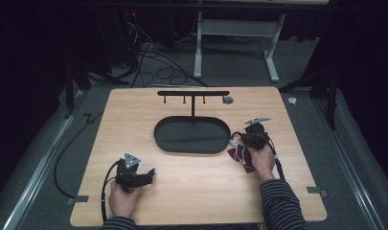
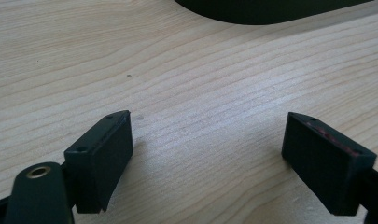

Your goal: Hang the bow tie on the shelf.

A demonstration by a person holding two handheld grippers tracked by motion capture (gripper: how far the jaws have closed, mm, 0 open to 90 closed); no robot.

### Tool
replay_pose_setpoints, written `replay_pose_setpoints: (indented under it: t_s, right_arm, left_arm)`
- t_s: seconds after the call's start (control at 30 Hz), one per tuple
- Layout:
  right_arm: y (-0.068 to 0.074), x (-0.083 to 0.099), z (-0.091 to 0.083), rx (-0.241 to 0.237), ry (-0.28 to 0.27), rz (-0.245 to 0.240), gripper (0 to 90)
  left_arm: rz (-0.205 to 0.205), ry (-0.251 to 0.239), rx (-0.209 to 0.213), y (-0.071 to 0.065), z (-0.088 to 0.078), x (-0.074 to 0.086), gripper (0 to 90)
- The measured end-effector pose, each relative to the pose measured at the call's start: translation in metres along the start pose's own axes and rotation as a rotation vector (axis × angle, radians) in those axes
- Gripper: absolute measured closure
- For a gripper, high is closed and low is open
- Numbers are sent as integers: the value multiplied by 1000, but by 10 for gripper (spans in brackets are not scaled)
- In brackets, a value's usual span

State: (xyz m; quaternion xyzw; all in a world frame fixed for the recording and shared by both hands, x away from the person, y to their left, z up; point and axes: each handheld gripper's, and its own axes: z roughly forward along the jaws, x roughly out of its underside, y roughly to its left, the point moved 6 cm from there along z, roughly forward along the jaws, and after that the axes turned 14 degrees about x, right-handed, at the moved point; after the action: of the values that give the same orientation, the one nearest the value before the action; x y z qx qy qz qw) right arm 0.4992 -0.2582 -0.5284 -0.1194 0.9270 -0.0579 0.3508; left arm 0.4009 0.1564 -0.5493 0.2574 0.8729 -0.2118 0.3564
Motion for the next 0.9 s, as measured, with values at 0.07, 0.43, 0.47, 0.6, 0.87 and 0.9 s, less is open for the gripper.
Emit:
replay_pose_setpoints:
  t_s: [0.07, 0.43, 0.47, 0.6, 0.87, 0.9]
  right_arm:
    - [-1, -2, -5, 4, -19, -8, 900]
    - [-5, -11, -38, -6, -128, -17, 900]
    - [-5, -12, -41, -8, -137, -17, 900]
    - [-6, -14, -52, -7, -172, -24, 900]
    - [-8, -17, -72, -1, -239, -36, 900]
    - [-8, -18, -74, -2, -249, -41, 900]
  left_arm:
    - [0, 0, 0, 0, 0, 0, 168]
    - [0, 0, 0, 0, 0, 0, 168]
    - [0, 0, 0, 0, 0, 0, 168]
    - [1, 1, 0, 0, 0, 0, 168]
    - [1, 1, 0, 0, 0, 0, 168]
    - [1, 1, 0, 0, 0, 0, 168]
